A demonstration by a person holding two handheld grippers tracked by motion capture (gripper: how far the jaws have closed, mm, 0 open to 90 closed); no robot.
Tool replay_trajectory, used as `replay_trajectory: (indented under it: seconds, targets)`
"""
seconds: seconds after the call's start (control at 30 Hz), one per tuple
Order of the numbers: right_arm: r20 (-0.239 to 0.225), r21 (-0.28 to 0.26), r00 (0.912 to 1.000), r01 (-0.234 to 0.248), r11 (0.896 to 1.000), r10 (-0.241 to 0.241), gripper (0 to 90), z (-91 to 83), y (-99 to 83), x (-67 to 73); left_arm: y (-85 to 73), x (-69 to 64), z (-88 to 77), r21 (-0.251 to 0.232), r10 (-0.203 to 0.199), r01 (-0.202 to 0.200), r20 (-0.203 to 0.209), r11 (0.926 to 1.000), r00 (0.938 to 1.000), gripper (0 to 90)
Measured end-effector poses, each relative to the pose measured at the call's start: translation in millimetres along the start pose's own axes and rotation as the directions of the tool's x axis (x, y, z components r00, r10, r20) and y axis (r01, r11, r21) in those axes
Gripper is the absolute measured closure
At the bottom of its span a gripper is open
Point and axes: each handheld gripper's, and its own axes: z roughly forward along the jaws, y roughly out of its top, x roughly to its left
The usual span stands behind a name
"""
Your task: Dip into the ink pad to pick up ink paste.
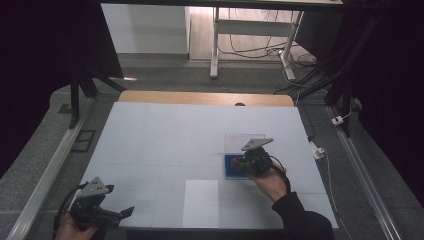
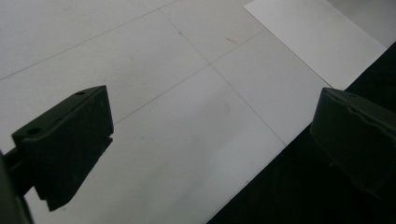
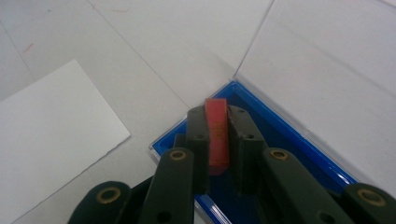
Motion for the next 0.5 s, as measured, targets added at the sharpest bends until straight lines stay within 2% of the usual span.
replay_trajectory:
  seconds: [0.3, 0.43, 0.5]
  targets:
    - [-0.001, 0.022, 1.0000, 0.004, 1.000, -0.004, 80.6, 7.1, -1.2, -0.1, 0.0, -0.2, 0.2, 0.002, 0.000, 0.000, 0.001, 1.0000, 1.0000, 0.0]
    - [-0.007, 0.028, 0.9997, -0.023, 0.999, 0.024, 80.9, 8.3, -1.5, -2.6, 0.0, -0.4, 0.6, 0.003, 0.000, 0.000, -0.002, 1.0000, 1.0000, 0.0]
    - [-0.003, 0.027, 0.9998, -0.021, 0.999, 0.021, 81.0, 8.9, -1.6, -2.0, 0.2, -0.4, 0.8, 0.005, -0.002, 0.002, -0.002, 1.0000, 1.0000, 0.0]
